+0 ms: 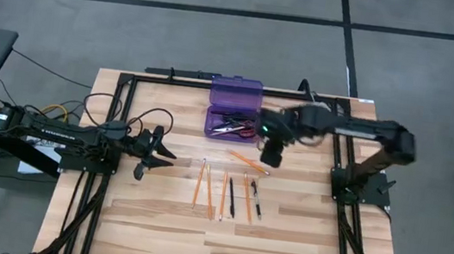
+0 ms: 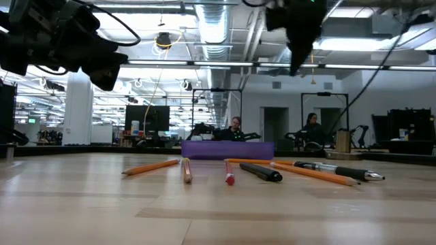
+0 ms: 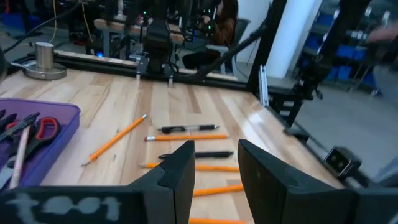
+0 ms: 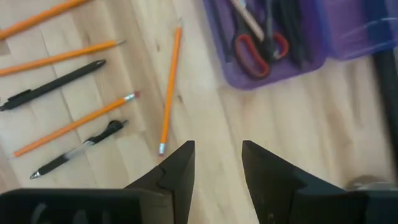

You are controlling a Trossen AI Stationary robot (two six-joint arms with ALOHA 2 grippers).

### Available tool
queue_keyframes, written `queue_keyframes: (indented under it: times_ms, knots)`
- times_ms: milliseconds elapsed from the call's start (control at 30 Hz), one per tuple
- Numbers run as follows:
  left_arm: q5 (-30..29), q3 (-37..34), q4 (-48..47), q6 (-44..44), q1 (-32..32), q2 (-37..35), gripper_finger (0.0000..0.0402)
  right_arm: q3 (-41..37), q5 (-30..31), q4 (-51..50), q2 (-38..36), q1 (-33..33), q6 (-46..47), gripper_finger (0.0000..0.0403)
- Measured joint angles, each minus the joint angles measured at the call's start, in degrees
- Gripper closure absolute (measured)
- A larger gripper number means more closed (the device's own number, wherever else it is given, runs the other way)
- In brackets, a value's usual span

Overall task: Pick & place school supplies into a supply box
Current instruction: Put the orange pencil into the violet supply box

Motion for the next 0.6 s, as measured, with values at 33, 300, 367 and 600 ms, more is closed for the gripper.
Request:
queue_keyframes:
  times_ms: [33,300,367,600]
  knots:
    - [0.01,0.00,0.33,-1.00,0.00,0.00,0.0291,-4.75,0.14,3.60,-2.46,0.56,1.20,0.0277]
    - [0.02,0.00,1.14,-5.18,-0.02,0.00,0.0291,-36.64,8.87,27.09,-17.70,5.29,16.05,0.0277]
    - [0.00,0.00,1.05,-6.79,0.00,0.00,0.0291,-41.50,12.00,30.57,-19.79,6.49,20.20,0.0277]
    - [-11.01,0.00,0.39,-17.02,-0.84,0.57,0.0291,-48.87,19.14,33.09,-21.75,10.02,28.59,0.0277]
